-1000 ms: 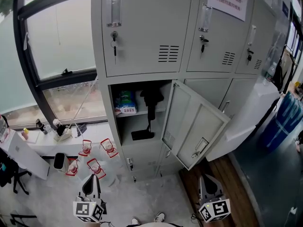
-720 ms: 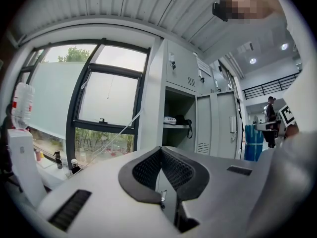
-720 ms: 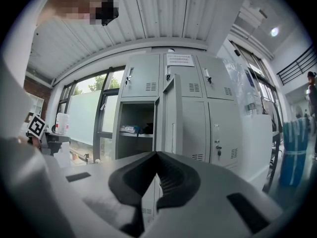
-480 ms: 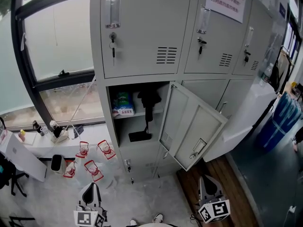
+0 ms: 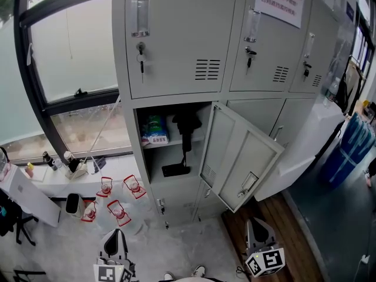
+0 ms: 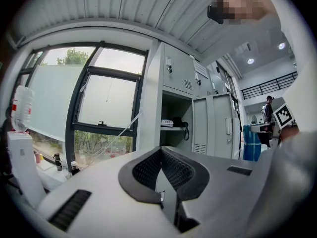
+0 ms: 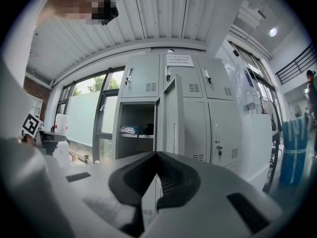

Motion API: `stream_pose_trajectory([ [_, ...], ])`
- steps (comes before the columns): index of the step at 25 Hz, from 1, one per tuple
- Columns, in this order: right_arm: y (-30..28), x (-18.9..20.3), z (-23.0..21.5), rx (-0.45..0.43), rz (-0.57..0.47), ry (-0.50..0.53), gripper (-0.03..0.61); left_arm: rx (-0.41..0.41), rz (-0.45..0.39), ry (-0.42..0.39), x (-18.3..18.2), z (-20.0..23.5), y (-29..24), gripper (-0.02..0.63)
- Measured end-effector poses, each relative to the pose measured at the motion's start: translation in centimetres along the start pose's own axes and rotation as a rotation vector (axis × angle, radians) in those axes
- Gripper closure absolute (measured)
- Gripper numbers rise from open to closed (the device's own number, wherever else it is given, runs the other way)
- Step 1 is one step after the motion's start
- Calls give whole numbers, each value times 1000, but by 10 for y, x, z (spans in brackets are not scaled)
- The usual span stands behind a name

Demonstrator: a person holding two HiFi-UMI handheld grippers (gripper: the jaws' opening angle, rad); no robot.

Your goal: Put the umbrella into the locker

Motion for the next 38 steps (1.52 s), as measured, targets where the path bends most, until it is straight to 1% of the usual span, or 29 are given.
stream_pose_trajectory([
  [5, -3, -1, 4, 6, -5, -39, 561, 3, 5, -9, 1, 1, 0, 591],
  [9, -3, 4, 4, -11, 6, -11, 561, 1, 16, -27, 2, 3, -1, 591],
  [13, -5, 8, 4, -7, 17, -23, 561, 8, 23, -28, 1, 2, -2, 591],
  [25, -10, 11, 6, -19, 26, -16, 561, 15, 22, -16, 2, 1, -8, 591],
  [33, -14, 9, 11, -39, 19, -18, 561, 58, -10, -25, -2, -16, -20, 591],
  [38, -13, 7, 13, -37, 27, -17, 561, 73, -17, -16, -4, -22, -22, 591],
])
Point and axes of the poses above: the fingertips, and each gripper's own axes: y backward along the fingers, z to its left, x out of its underside, the point moved 2 cm from there along y, backward along the fingers, and after that the axes turned 1 degree about -x, right-handed, at the moved point
